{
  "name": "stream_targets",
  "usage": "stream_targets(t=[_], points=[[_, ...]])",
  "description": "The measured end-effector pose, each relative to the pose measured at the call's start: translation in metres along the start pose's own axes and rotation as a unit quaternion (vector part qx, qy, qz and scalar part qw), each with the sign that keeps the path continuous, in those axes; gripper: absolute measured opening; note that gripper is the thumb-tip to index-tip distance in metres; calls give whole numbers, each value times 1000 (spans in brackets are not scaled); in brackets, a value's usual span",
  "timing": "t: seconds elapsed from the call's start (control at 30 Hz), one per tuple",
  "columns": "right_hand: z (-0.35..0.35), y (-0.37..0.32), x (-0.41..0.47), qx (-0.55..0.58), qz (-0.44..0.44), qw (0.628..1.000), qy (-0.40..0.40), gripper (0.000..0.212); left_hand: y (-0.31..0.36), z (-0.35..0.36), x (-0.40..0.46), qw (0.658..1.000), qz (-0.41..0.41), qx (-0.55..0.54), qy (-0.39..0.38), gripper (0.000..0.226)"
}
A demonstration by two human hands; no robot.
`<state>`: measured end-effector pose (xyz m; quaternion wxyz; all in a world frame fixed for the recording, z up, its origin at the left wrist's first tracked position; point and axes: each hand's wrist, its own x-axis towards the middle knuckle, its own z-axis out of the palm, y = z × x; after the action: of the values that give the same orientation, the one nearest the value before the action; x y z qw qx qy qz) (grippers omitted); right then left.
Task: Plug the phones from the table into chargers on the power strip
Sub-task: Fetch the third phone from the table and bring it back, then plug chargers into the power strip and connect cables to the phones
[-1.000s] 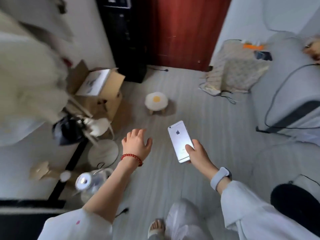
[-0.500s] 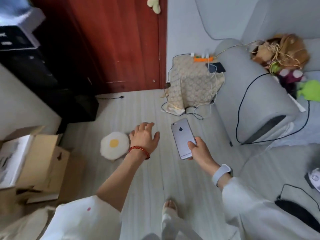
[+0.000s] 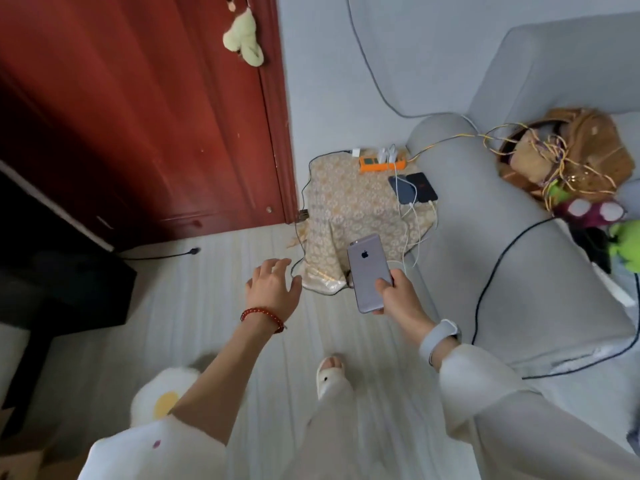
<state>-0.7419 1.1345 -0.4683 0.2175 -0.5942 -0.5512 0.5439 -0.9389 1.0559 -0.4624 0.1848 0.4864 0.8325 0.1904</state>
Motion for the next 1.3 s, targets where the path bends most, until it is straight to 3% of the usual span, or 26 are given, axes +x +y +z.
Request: stream_targets(t=[0.13,0.37,0.77,0.97,1.13,1.3], points=[[-20,-49,107,-2,25,1000,0,16,43,7,120,1000,3,-4,-20,43],[-53,-88,244,5,61,998,4,11,95,26,257,998,14,19,-62,48],[-52,-38,500,-173,129,973,-87,5,94,151,449,990,-105,8,-99,43],[-15,1,576,-175,135,967,-129,20,72,216,504,982,-132,1,-131,43],[5,22,610,-194,130,960,-153,2,55,249,550,980,-133,14,-148,46],[5,26,620,-282,102,944,-138,7,45,261,596,982,-115,37,-148,51]])
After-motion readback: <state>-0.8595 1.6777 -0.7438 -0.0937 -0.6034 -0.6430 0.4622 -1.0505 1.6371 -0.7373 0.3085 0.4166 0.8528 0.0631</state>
